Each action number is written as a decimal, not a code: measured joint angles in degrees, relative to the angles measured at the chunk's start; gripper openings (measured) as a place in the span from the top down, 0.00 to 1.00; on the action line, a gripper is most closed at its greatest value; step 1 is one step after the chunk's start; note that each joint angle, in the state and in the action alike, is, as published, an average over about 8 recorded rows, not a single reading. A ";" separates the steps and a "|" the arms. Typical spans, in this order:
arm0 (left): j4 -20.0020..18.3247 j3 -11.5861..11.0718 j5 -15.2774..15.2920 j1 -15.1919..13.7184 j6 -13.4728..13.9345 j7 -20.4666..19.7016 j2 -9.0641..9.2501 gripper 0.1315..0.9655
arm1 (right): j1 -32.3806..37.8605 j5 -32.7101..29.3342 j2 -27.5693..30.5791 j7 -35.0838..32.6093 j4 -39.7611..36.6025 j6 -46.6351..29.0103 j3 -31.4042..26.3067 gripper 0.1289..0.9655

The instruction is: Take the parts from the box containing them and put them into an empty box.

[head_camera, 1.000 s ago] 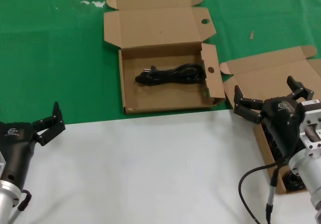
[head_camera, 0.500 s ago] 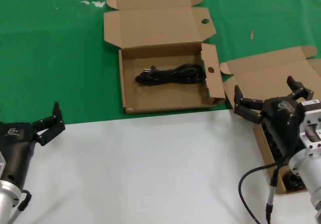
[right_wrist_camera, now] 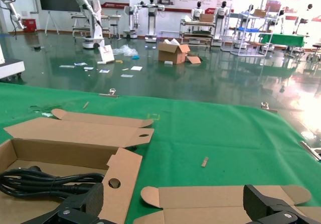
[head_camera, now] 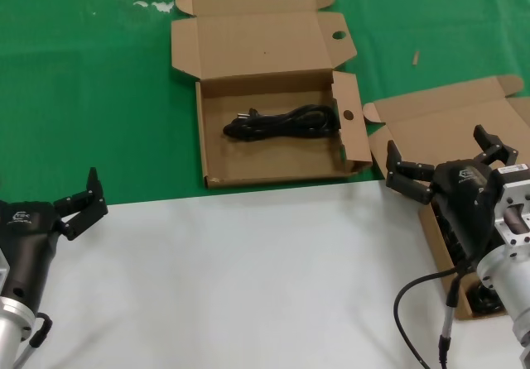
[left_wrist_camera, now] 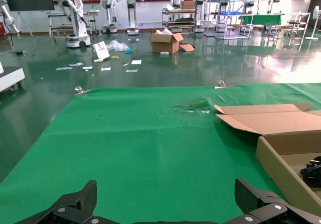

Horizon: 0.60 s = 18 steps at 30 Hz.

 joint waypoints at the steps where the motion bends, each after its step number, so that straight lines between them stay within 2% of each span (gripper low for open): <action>1: 0.00 0.00 0.00 0.00 0.00 0.00 0.00 0.00 | 0.00 0.00 0.00 0.00 0.00 0.00 0.00 0.00; 18: 0.00 0.00 0.00 0.00 0.00 0.00 0.00 0.00 | 0.00 0.00 0.00 0.00 0.00 0.00 0.00 0.00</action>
